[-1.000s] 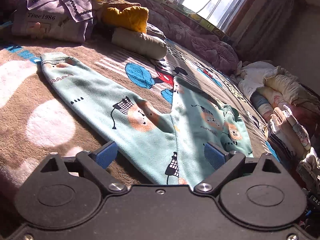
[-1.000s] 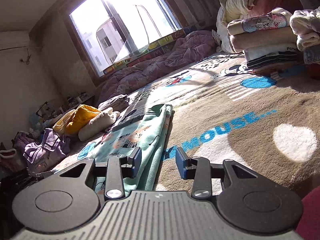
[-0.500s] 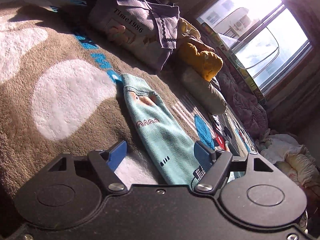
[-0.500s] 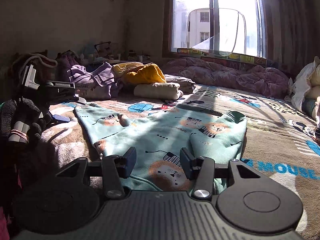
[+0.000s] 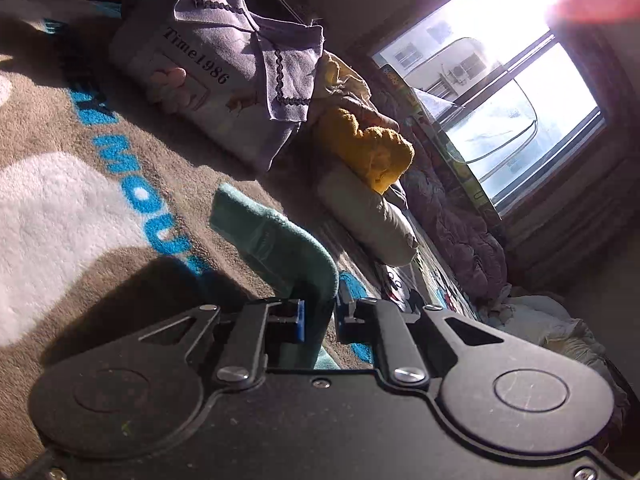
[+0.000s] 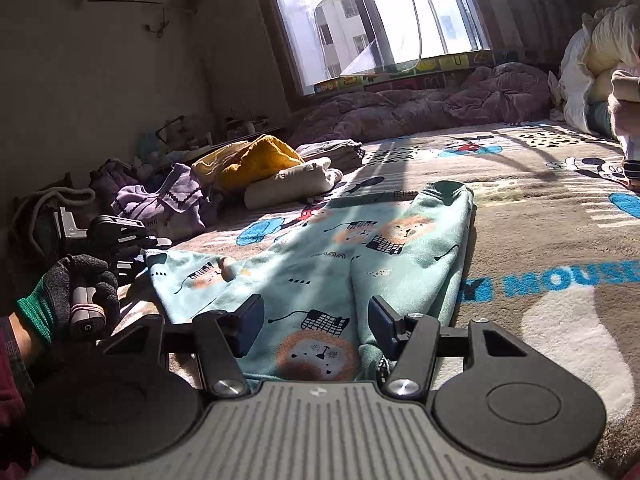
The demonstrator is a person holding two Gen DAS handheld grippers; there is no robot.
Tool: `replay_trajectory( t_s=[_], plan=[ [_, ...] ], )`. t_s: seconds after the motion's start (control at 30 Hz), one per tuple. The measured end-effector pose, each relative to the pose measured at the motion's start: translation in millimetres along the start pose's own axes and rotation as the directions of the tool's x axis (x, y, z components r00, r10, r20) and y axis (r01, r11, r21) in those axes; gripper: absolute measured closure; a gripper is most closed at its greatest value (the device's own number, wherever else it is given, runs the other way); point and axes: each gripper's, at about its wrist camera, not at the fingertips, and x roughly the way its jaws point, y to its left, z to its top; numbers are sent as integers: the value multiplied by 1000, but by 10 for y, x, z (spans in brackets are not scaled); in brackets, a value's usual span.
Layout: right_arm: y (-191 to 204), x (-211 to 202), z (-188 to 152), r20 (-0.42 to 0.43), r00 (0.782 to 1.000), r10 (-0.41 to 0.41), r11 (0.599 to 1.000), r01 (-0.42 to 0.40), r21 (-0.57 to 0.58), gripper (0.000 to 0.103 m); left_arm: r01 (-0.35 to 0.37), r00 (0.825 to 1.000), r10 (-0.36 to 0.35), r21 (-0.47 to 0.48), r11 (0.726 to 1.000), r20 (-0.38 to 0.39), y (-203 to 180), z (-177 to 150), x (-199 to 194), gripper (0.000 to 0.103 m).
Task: Fold clothes
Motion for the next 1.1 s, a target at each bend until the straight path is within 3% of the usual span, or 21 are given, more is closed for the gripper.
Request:
replay_trajectory(
  t_s=[0.13, 0.27, 0.4, 0.57, 0.77, 0.87, 0.9, 1.0, 1.07, 1.1],
  plan=[
    [-362, -55, 89, 18, 1000, -18, 988, 15, 153, 44, 152, 988, -149, 97, 984, -30, -528, -118, 37, 98],
    [-526, -72, 73, 39, 999, 25, 972, -33, 232, 44, 242, 969, -228, 186, 952, -93, -1017, -379, 105, 99],
    [-588, -64, 47, 73, 992, 102, 946, -119, 303, 44, 338, 936, -297, 239, 910, -189, -1449, -766, 165, 100],
    [-791, -164, 17, 162, 975, 148, 872, -207, 444, 39, 434, 884, -349, 272, 859, -310, -1869, -1261, 213, 100],
    [-1141, -367, -107, 314, 941, 125, 741, -299, 602, 38, 528, 823, -372, 336, 780, -430, -2260, -1828, 200, 100],
    [-1320, -428, -247, 354, 932, 74, 660, -312, 684, 34, 550, 795, -335, 369, 749, -505, -2321, -2146, 259, 100],
    [-1366, -423, -290, 341, 939, 48, 645, -289, 707, 34, 553, 785, -312, 379, 742, -535, -2326, -2257, 290, 100],
    [-1485, -394, -402, 291, 957, -18, 604, -221, 765, 31, 570, 743, -239, 404, 715, -625, -2270, -2471, 365, 87],
    [-1498, -314, -417, 226, 973, -48, 616, -149, 773, 30, 589, 727, -251, 393, 706, -639, -2210, -2396, 313, 83],
    [-1485, -268, -406, 205, 978, -46, 630, -130, 765, 30, 595, 730, -273, 387, 704, -626, -2186, -2296, 263, 78]
  ],
)
